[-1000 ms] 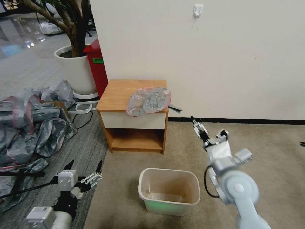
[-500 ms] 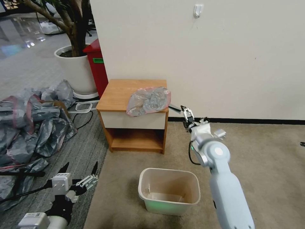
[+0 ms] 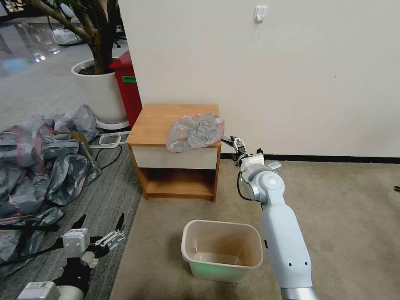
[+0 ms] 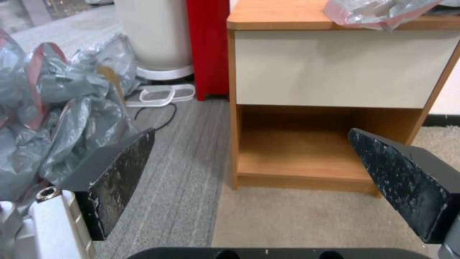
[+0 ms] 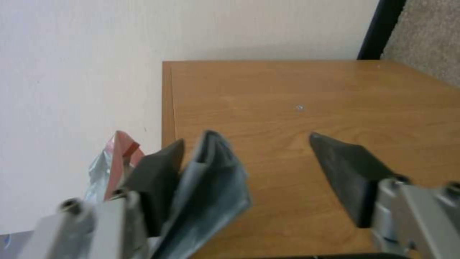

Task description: Pick up the garbage bag from the table and place it over the trash can.

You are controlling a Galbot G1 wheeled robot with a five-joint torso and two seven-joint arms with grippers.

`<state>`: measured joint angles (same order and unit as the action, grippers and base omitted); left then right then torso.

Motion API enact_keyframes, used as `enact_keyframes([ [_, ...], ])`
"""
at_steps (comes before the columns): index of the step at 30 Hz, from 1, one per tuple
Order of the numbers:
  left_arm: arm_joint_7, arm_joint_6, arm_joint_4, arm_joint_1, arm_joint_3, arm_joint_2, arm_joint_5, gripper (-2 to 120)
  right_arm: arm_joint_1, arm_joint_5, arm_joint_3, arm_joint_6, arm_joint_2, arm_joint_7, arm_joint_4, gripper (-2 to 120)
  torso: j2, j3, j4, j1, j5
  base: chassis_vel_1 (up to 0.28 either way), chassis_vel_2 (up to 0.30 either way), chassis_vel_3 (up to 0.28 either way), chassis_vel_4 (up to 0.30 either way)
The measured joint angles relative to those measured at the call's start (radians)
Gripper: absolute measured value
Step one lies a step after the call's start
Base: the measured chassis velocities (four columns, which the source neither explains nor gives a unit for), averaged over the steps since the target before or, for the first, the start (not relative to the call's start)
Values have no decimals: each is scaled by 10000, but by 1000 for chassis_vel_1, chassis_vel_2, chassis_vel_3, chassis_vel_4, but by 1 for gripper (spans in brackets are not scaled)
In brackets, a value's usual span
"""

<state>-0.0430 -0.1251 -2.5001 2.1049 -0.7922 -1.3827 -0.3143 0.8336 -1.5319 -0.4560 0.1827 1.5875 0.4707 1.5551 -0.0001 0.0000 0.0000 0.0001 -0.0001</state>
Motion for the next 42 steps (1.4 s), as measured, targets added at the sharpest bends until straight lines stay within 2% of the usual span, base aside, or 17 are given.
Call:
enact_keyframes([
  [3,27,1,0,-27,-4,21,-2,100,36,-4,-38,-18,-70,-3,113,53,0,0,0,0,1,0,0,0,0],
  [4,27,1,0,-27,-4,21,-2,100,36,-4,-38,-18,-70,-3,113,53,0,0,0,0,1,0,0,0,0],
  [8,47,0,0,-39,12,44,-2,100,58,-92,-99,-19,-95,4,239,36,0,0,0,0,1,0,0,0,0],
  [11,58,-2,0,-44,31,56,-2,100,73,-140,-104,-18,-88,21,299,29,0,0,0,-1,1,0,0,0,0],
  [13,61,-6,0,-47,37,74,-2,100,124,-283,-104,-7,-79,71,471,18,0,0,0,-1,1,0,0,0,0],
  [14,61,-6,0,-47,37,74,-2,100,124,-283,-104,-7,-79,71,471,18,0,0,0,-1,1,0,0,0,0],
  [18,63,-5,0,-49,23,125,-2,100,180,-408,-100,6,-69,127,701,1,0,0,0,-2,1,0,0,0,0],
  [27,67,-7,0,-64,35,162,-2,100,303,-624,-17,10,-186,330,1243,0,0,0,0,-1,1,0,0,0,0],
  [32,74,-19,0,-88,50,184,-2,100,612,-1053,125,-29,-453,750,2067,0,0,0,0,-1,1,0,0,0,0],
  [37,85,-59,1,-162,130,197,-2,100,1561,-1615,536,-266,-951,1780,3639,0,1,-1,1,-1,0,0,0,0,0],
  [38,85,-59,1,-162,130,197,-2,100,1561,-1615,536,-266,-951,1780,3639,0,1,-1,1,-1,0,0,0,0,0],
  [40,87,-64,1,-167,137,199,-2,100,2283,-1753,885,-349,-1217,2275,4640,0,1,0,0,-2,4,0,0,0,0],
  [41,87,-64,1,-167,137,199,-2,100,2283,-1753,885,-349,-1217,2275,4640,0,1,0,0,-2,4,0,0,0,0],
  [42,103,-66,1,-200,149,225,-2,100,2807,-1772,1204,-360,-1464,2448,5396,0,1,-2,1,-1,0,0,0,0,0],
])
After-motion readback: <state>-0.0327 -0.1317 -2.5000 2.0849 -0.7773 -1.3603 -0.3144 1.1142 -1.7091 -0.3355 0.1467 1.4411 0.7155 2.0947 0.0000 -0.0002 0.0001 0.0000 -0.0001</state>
